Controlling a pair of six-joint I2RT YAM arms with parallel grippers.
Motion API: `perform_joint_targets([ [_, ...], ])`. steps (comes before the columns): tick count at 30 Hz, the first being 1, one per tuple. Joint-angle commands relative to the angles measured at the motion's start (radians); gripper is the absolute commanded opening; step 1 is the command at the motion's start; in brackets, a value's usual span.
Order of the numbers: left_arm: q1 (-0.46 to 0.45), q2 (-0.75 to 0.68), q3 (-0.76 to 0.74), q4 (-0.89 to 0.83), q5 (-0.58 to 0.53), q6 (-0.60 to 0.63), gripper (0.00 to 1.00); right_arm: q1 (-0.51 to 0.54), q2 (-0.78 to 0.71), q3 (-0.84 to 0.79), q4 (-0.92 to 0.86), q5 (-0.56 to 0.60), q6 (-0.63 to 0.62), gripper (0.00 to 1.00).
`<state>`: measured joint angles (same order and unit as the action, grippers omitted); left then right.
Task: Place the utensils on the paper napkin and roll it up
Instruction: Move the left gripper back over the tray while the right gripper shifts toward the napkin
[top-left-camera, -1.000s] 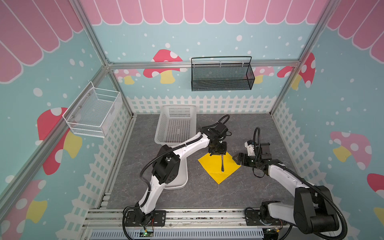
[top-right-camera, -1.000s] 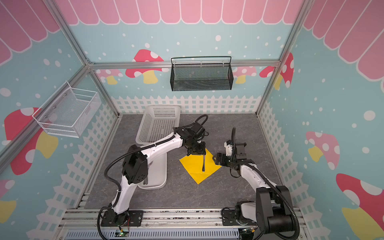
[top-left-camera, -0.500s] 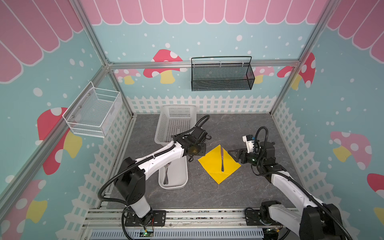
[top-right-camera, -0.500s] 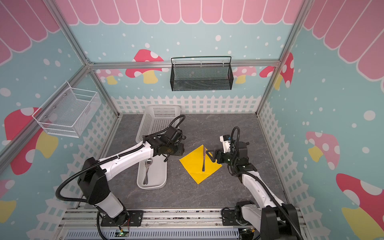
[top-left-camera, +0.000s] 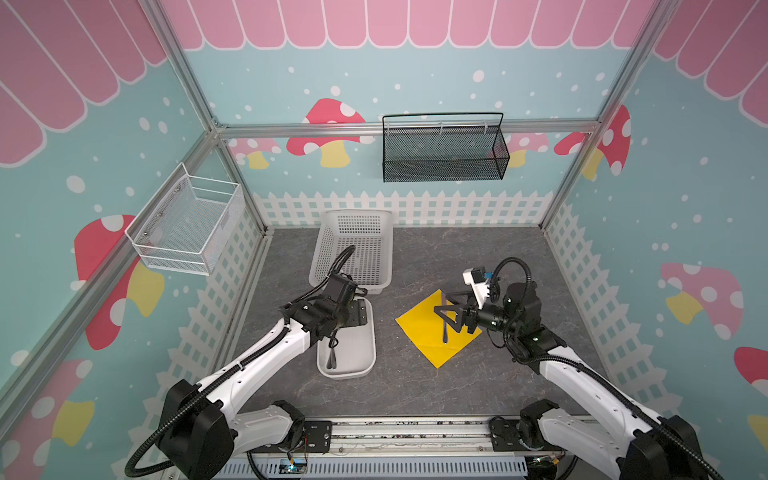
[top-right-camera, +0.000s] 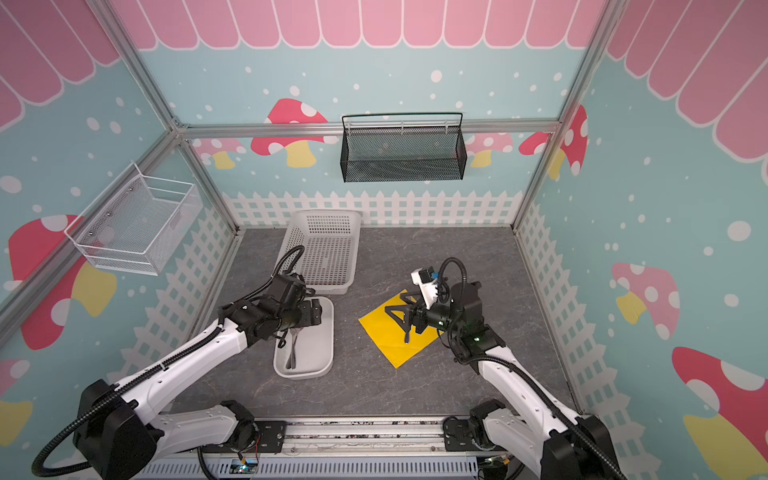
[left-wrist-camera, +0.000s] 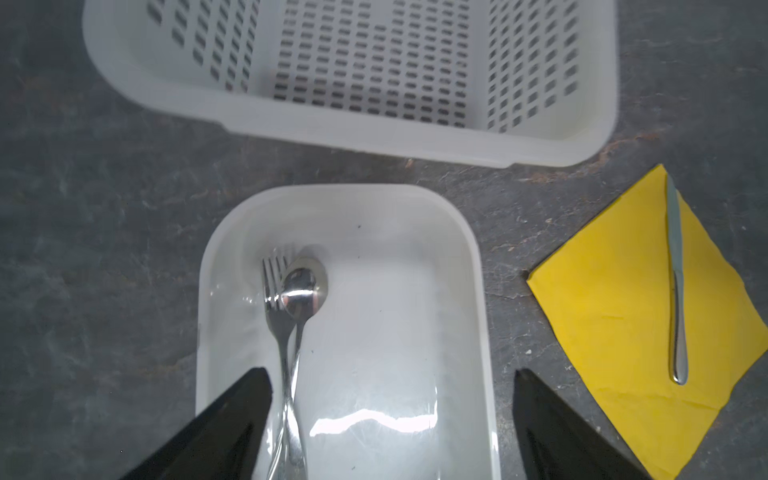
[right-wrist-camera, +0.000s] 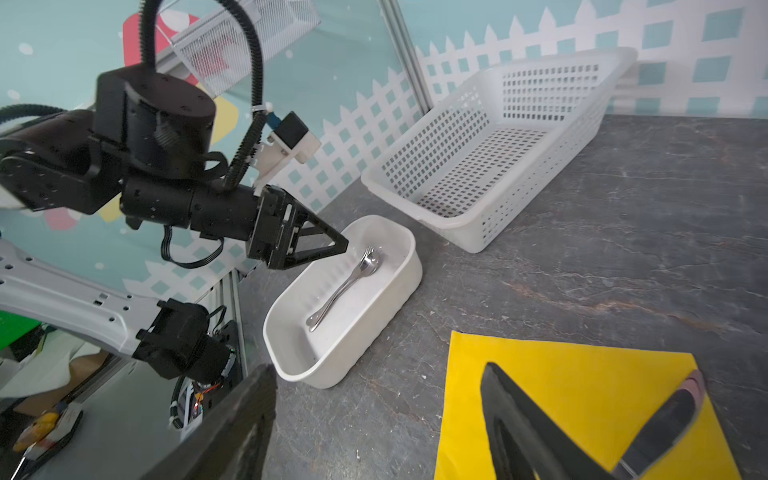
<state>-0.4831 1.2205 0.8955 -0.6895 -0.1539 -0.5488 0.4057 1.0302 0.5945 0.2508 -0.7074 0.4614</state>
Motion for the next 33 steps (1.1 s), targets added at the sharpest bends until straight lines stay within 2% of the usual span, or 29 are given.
perform_joint_targets([
  [1,0.029,0.005,-0.016,-0.066,0.137,-0.087,0.81,0.058,0.036,0.069,-0.031,0.038,-0.044,0.78],
  [5,0.031,0.028,-0.023,-0.121,0.086,-0.137,0.71,0.085,0.045,0.066,-0.089,0.108,-0.090,0.78],
  [7,0.031,0.060,-0.015,-0.158,0.047,-0.150,0.63,0.086,0.036,0.050,-0.092,0.129,-0.086,0.78],
  [9,0.031,0.089,-0.004,-0.186,0.031,-0.170,0.60,0.087,0.027,0.042,-0.100,0.160,-0.058,0.78],
  [11,0.032,0.113,0.028,-0.202,0.067,-0.176,0.59,0.085,0.029,0.043,-0.105,0.156,0.004,0.80],
  [15,0.034,0.176,0.086,-0.205,0.057,-0.156,0.58,0.087,0.121,0.069,-0.074,0.025,0.168,0.79],
  [18,0.040,0.244,0.082,-0.176,0.027,-0.097,0.57,0.104,0.197,0.025,0.064,-0.039,0.224,0.76],
  [19,0.050,0.277,0.086,-0.184,0.031,-0.092,0.51,0.113,0.210,0.006,0.117,-0.010,0.242,0.74],
  [21,0.065,0.328,0.102,-0.197,0.081,-0.073,0.44,0.115,0.228,0.047,0.079,0.034,0.264,0.74],
  [23,0.067,0.361,0.114,-0.185,0.082,-0.053,0.44,0.117,0.249,0.087,0.047,0.029,0.230,0.75],
  [26,0.069,0.397,0.140,-0.200,0.039,-0.037,0.42,0.118,0.283,0.089,0.049,0.093,0.228,0.74],
  [33,0.126,0.409,0.123,-0.181,0.028,-0.017,0.39,0.119,0.360,0.092,0.078,0.113,0.299,0.74],
])
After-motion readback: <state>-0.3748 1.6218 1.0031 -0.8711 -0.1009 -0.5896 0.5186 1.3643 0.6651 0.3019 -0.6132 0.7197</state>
